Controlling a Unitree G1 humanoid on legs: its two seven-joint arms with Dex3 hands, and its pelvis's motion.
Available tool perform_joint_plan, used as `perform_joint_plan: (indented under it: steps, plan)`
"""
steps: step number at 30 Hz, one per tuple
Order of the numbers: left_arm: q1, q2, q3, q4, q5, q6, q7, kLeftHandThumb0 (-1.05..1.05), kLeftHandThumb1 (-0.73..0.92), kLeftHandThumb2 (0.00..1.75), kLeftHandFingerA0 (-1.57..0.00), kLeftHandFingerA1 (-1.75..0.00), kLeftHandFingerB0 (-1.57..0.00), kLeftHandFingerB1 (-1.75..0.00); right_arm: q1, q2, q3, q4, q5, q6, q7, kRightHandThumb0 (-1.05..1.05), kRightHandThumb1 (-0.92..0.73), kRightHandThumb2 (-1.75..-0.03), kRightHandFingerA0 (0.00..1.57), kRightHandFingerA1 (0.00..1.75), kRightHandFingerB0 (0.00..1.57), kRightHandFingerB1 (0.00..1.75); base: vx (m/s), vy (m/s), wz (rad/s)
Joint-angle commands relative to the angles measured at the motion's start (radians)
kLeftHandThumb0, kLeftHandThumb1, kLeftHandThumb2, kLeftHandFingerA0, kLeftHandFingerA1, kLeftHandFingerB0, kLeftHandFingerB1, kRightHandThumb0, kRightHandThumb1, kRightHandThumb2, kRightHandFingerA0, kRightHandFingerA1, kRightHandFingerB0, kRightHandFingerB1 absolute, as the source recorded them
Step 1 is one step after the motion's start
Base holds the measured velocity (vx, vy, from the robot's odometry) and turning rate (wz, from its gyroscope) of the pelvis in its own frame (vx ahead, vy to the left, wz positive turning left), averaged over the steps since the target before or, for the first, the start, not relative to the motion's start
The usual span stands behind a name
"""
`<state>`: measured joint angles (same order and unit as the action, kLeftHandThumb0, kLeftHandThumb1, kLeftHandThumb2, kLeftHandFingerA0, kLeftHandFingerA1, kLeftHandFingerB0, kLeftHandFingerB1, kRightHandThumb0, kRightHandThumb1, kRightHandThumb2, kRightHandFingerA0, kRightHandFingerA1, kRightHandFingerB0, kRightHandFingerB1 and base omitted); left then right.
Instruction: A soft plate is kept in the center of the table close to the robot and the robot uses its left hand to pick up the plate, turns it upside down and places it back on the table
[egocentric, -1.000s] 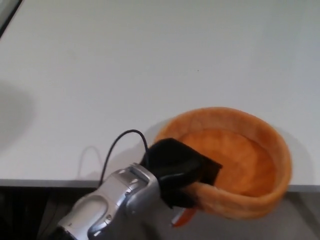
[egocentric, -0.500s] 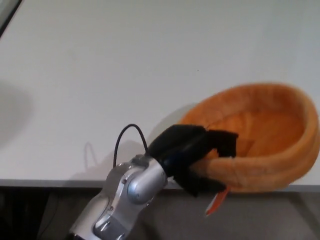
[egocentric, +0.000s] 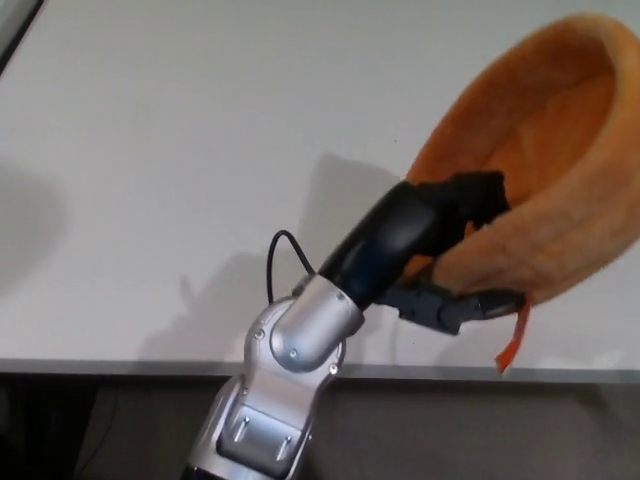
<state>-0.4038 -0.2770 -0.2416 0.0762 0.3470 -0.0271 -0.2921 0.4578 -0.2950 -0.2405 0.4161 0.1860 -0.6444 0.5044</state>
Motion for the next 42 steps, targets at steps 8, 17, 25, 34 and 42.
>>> perform_joint_plan:
  steps: [8, 17, 25, 34, 42]
  plan:
    - [-0.062, -0.434, 0.430, -0.116, -1.029, 0.383, 0.232, -0.19, 0.58, 0.82, -0.91, -1.75, -0.53, -1.75, 0.005, -0.027, 0.006, -0.032, -0.012, 0.063, -0.010, -0.60, -0.90, -0.67, 0.41, 0.46, 0.27, 0.34, 0.00, 0.000, 0.00]
    - [-0.061, -0.464, 0.557, -0.064, -1.315, 0.243, 0.340, -0.18, 0.57, 0.79, -0.93, -1.75, -0.52, -1.75, -0.006, -0.030, 0.003, -0.011, -0.022, 0.040, -0.015, -0.63, -0.88, -0.67, 0.44, 0.47, 0.29, 0.33, 0.00, 0.000, 0.00]
    - [0.004, -0.521, 0.593, -0.034, -1.371, 0.167, 0.362, -0.17, 0.59, 0.76, -0.91, -1.75, -0.46, -1.75, 0.000, -0.028, 0.006, -0.020, -0.029, 0.044, -0.020, -0.61, -0.88, -0.67, 0.44, 0.47, 0.28, 0.33, 0.00, 0.000, 0.00]
    - [0.008, -0.547, 0.651, 0.021, -1.440, 0.084, 0.444, -0.14, 0.66, 0.67, -0.91, -1.75, -0.33, -1.75, -0.007, -0.034, 0.006, -0.010, -0.041, 0.034, -0.023, -0.62, -0.88, -0.67, 0.44, 0.46, 0.27, 0.33, 0.00, 0.000, 0.00]
    - [-0.041, -0.509, 0.703, 0.072, -1.415, 0.031, 0.679, -0.11, 0.66, 0.73, -0.90, -1.75, -0.29, -0.55, -0.009, -0.034, 0.009, -0.014, -0.037, 0.046, -0.019, -0.64, -0.88, -0.66, 0.44, 0.47, 0.27, 0.33, 0.00, 0.000, 0.00]
